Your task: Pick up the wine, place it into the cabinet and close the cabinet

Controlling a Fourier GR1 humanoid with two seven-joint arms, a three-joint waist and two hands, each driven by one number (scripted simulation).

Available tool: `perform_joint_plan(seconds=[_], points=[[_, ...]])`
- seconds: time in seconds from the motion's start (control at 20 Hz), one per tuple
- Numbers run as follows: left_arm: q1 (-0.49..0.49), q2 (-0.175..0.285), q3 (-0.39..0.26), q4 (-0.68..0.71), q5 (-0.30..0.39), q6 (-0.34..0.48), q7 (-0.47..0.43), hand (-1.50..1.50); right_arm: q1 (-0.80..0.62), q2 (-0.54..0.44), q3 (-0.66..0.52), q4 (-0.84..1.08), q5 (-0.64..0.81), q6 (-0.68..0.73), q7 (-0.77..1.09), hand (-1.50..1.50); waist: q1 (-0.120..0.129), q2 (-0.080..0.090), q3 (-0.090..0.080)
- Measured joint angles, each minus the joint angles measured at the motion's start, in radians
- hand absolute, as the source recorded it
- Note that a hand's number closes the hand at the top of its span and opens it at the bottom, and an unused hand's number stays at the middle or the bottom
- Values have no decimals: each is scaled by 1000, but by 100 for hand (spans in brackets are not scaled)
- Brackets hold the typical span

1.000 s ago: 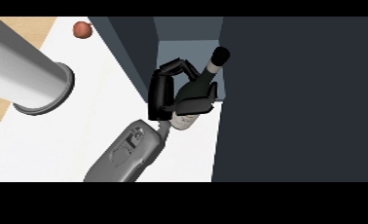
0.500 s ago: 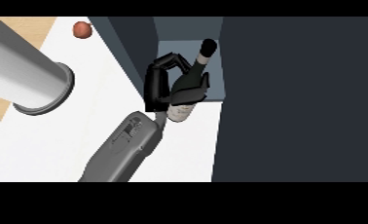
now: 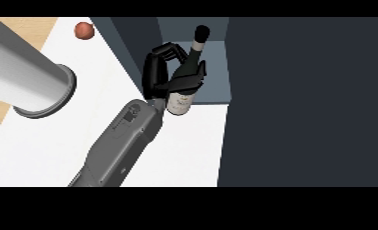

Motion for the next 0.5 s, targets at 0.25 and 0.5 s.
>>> perform_joint_plan(seconds=[0.25, 0.5], points=[[-94, -4, 46, 132, 20, -23, -4, 150, -6, 14, 12, 7, 4, -6, -9, -150, -4, 2, 0], [-170, -5, 69, 257, 46, -28, -40, 150, 1, 16, 11, 11, 2, 2, -17, -150, -11, 3, 0]])
